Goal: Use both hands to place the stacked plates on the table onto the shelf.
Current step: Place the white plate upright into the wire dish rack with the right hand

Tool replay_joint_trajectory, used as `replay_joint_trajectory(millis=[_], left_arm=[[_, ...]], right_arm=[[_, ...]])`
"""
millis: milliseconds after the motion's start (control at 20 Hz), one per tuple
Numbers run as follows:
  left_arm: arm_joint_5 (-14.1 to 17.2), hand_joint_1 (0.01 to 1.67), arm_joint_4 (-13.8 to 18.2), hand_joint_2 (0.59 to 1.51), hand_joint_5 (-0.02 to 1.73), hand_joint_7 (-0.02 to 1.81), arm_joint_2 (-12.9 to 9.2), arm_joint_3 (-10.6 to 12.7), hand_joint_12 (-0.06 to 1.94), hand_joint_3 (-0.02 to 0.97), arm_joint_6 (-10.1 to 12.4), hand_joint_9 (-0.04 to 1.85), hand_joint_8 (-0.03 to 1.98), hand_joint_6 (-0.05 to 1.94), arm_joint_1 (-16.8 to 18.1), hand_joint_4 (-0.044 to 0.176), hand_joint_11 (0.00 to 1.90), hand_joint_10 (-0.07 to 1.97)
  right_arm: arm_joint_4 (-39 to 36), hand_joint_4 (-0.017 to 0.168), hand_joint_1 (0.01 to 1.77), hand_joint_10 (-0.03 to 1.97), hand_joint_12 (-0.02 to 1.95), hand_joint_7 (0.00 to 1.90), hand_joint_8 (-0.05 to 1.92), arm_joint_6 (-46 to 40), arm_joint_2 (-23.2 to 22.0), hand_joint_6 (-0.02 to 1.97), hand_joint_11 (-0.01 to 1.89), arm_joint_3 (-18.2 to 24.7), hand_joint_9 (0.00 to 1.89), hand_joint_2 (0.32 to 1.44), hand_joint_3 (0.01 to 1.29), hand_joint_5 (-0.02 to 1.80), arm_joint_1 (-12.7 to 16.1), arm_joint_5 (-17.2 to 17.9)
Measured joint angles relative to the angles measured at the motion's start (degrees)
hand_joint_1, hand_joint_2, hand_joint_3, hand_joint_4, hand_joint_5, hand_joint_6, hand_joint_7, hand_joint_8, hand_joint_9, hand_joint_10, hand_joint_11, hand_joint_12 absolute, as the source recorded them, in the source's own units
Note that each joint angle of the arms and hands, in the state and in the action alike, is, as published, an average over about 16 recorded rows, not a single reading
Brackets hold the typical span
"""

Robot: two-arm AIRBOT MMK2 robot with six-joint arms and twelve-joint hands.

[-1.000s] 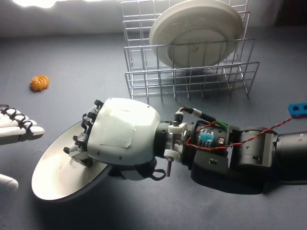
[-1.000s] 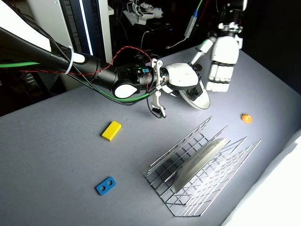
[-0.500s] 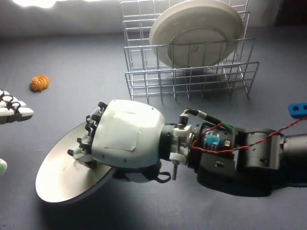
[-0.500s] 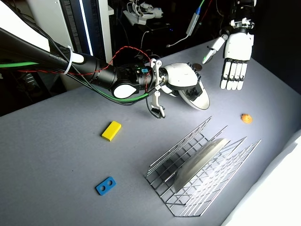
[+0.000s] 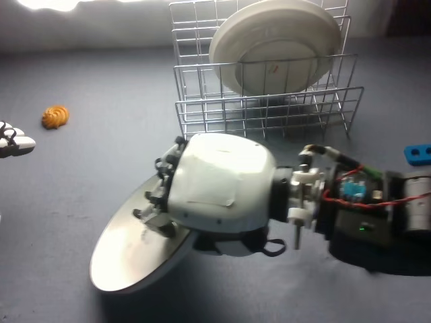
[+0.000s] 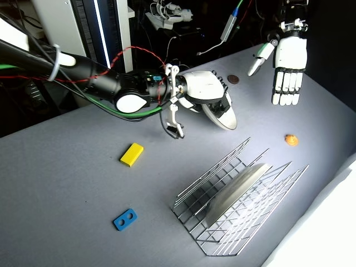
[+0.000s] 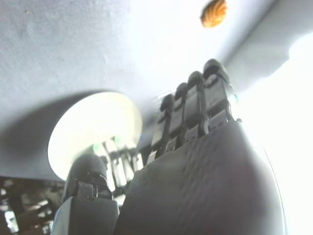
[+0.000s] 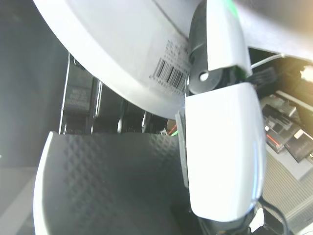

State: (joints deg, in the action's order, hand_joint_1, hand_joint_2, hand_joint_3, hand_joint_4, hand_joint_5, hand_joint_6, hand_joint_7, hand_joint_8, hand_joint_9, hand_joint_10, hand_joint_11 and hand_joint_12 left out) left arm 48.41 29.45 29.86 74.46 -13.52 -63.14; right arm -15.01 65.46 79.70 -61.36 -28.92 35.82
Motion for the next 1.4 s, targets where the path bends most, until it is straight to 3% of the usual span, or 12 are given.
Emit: replay_joint_trajectory(millis=[650, 1000, 1400], left_arm=[[2.7, 0.01, 1.5, 1.188, 0.02, 0.02, 0.0, 1.2, 0.01, 0.01, 0.1, 0.02, 0.01, 0.01, -0.2, 0.006, 0.02, 0.01], [3.2, 0.01, 2.3, 1.188, 0.02, 0.02, 0.0, 1.2, 0.01, 0.01, -0.1, 0.02, 0.01, 0.01, -0.2, 0.007, 0.02, 0.01], [3.6, 0.01, 3.5, 1.187, 0.02, 0.02, 0.0, 1.2, 0.01, 0.01, -0.2, 0.02, 0.01, 0.01, -0.2, 0.007, 0.02, 0.01]], right_arm=[[-2.2, 0.017, 1.23, 0.01, 1.12, 1.07, 0.83, -6.2, -16.0, 0.99, 0.84, 11.0, 1.3, 0.98, 0.01, 0.94, 2.9, -3.0], [-2.6, 0.016, 1.23, 0.01, 1.12, 1.06, 0.86, -15.4, -21.8, 1.05, 0.84, 12.6, 1.3, 0.99, 0.01, 0.94, 7.8, -5.1], [-2.6, 0.016, 1.23, 0.01, 1.13, 1.05, 0.88, -28.9, -25.3, 1.07, 0.84, 12.2, 1.3, 0.99, 0.01, 0.92, 15.1, -9.5]])
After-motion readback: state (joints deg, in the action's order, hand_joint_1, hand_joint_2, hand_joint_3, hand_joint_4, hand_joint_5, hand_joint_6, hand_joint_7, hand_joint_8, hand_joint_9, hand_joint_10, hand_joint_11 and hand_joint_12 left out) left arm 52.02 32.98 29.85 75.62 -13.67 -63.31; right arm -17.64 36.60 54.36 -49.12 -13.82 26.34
